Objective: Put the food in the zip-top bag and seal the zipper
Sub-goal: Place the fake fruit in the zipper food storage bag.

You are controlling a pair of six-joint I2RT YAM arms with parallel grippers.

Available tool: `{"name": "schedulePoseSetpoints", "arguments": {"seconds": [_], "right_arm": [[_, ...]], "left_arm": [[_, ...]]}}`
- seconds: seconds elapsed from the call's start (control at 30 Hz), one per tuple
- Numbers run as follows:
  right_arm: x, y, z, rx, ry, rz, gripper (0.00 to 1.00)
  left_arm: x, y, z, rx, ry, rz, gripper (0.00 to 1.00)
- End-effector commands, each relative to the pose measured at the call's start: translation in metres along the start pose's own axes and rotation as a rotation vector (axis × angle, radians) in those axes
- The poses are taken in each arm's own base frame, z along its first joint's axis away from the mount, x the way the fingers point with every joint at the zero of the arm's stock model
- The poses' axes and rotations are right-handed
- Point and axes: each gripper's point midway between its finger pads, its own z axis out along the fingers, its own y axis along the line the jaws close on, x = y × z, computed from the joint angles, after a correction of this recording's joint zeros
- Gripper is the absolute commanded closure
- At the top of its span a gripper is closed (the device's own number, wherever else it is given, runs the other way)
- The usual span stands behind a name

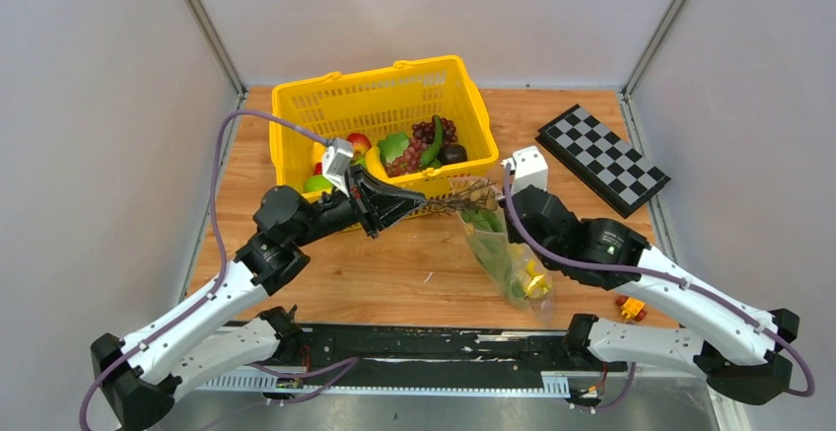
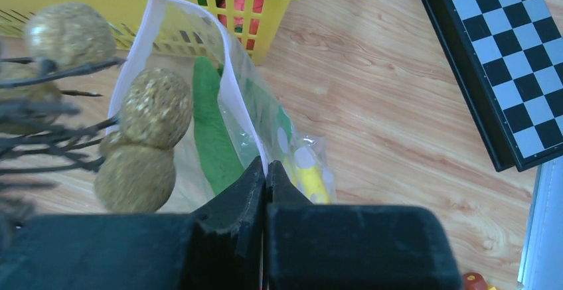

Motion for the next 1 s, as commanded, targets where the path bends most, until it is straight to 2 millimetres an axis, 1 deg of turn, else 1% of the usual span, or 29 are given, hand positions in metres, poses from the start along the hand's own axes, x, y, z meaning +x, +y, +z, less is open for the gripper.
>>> {"name": "schedulePoseSetpoints", "arguments": {"seconds": [0.0,0.13,0.23,0.3,0.37,0.43,0.5,0.67,0.83,0.97], "right_arm": [[-0.019,-0.009,-0.017,-0.020,-0.100,0.070,1.00],[-0.025,0.000,-0.025,-0.120,-0.159,0.098,1.00],[-0.025,0.008,-0.029,-0.188,-0.188,0.093,1.00],[-0.025,0.013,-0.031,-0.228,-0.199,0.085,1.00],[-0.024,0.014,-0.032,-0.243,-0.209,0.085,1.00],[-0.024,0.014,-0.033,-0.250,-0.219,0.092,1.00],[-0.025,0.011,-0.034,-0.239,-0.226,0.101,1.00],[-0.028,0.005,-0.039,-0.233,-0.249,0.112,1.00],[-0.035,0.012,-0.045,-0.289,-0.285,0.119,1.00],[-0.036,0.016,-0.047,-0.316,-0.287,0.115,1.00]], "left_arm": [[-0.029,-0.024,0.005,0.084,-0.066,0.031,1.00],[-0.018,-0.013,0.007,0.065,-0.061,0.028,1.00],[-0.011,-0.012,0.015,0.104,-0.058,0.007,1.00],[-0.010,-0.012,0.020,0.126,-0.063,-0.005,1.00],[-0.008,-0.009,0.026,0.127,-0.053,-0.013,1.00],[0.000,-0.001,0.032,0.107,-0.010,-0.019,1.00],[0.008,0.003,0.030,0.086,0.025,-0.016,1.00],[0.013,0.003,0.015,0.065,0.014,-0.011,1.00],[0.023,0.003,0.009,0.075,0.029,-0.006,1.00],[0.024,0.000,0.009,0.096,0.029,-0.008,1.00]]}}
